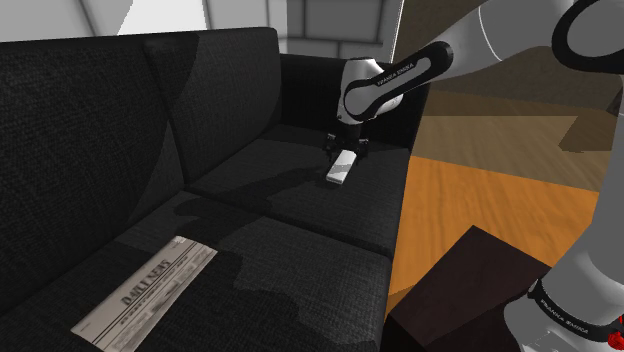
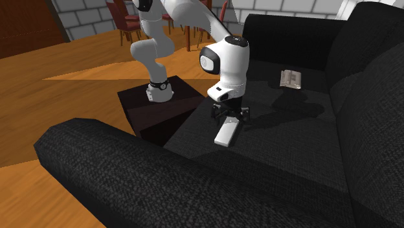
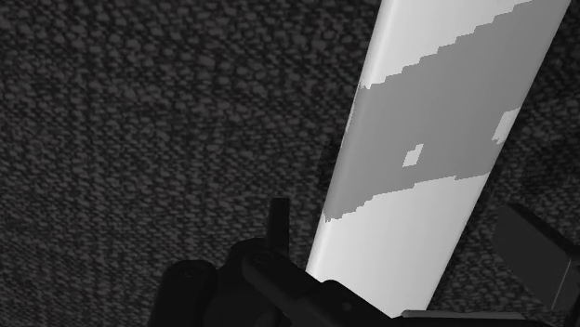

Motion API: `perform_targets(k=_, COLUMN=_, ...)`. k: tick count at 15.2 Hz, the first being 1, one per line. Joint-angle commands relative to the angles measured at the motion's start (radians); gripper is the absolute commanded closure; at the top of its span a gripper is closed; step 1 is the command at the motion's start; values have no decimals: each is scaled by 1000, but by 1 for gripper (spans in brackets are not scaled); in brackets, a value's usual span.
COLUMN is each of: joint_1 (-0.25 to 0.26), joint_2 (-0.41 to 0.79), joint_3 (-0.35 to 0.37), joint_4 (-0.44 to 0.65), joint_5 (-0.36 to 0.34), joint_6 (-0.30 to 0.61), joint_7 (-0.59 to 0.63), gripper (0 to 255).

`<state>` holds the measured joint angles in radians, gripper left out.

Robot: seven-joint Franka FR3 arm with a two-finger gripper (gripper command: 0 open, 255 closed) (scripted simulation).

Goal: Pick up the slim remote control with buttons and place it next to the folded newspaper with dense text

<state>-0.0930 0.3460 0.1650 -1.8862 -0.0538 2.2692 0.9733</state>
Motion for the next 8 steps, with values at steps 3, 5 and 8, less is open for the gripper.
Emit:
perform_targets(k=3, joint_1=0, joint_2=0, joint_3=0, joint_4=0, joint_5=0, joint_6=0, joint_7=0, gripper=0)
perform_targets(k=5, joint_1=0, joint_2=0, joint_3=0, joint_4=0, joint_5=0, joint_6=0, joint_7=0, gripper=255)
perform_targets(k=8, joint_1=0, joint_2=1, joint_3=0, joint_4=1, joint_5=0, joint_6=0, joint_7=0, gripper=255)
